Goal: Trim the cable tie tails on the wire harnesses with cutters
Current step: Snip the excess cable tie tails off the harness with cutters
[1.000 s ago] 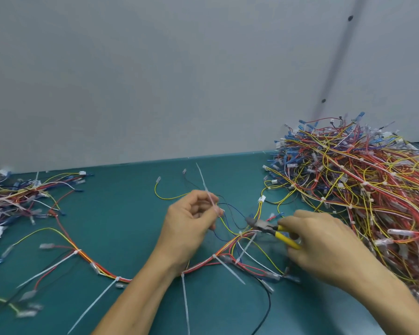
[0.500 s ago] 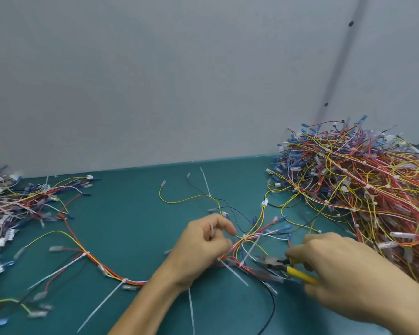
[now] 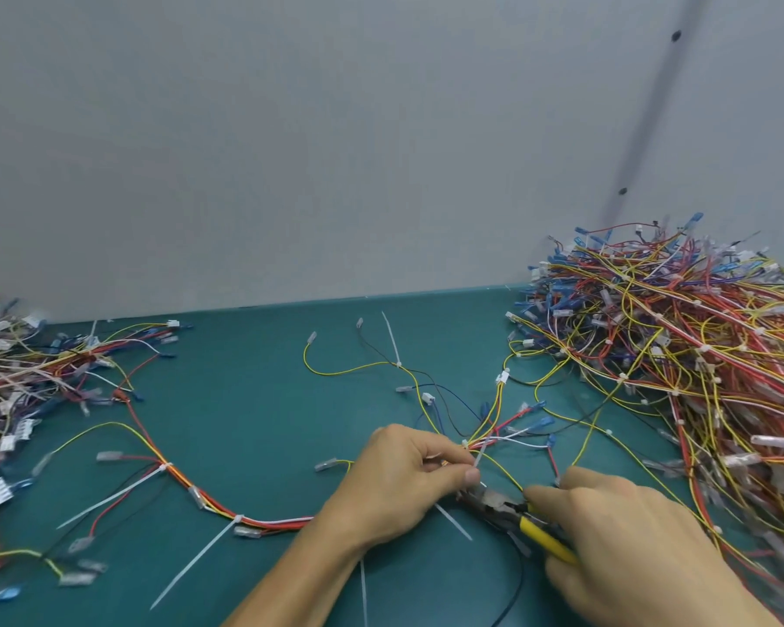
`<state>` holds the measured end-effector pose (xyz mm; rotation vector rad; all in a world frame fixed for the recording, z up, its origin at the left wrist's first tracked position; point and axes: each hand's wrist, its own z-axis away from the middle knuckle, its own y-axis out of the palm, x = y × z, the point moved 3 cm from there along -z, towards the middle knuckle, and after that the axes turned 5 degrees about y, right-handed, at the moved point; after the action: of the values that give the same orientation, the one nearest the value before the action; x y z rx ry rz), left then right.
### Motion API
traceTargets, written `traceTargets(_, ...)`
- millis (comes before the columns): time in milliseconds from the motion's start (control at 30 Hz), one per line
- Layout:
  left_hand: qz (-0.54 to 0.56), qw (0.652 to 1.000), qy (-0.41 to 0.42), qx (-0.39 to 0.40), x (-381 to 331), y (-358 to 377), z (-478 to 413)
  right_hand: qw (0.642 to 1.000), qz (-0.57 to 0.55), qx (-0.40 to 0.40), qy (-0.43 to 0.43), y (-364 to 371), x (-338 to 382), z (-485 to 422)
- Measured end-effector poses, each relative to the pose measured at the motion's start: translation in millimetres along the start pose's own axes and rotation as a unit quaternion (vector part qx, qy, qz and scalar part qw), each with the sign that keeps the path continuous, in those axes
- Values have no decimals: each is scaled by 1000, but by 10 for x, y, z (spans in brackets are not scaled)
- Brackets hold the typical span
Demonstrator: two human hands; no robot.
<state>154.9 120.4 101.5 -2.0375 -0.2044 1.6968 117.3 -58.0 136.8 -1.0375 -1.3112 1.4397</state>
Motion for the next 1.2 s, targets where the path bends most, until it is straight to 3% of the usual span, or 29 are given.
traceTargets(233, 51, 999, -15, -4, 39, -1, -19, 1000, -3, 13, 16, 21, 43, 9)
traceTargets(1200, 77, 997, -27, -8, 86, -13, -24, 997, 32, 64, 20, 40, 89, 3)
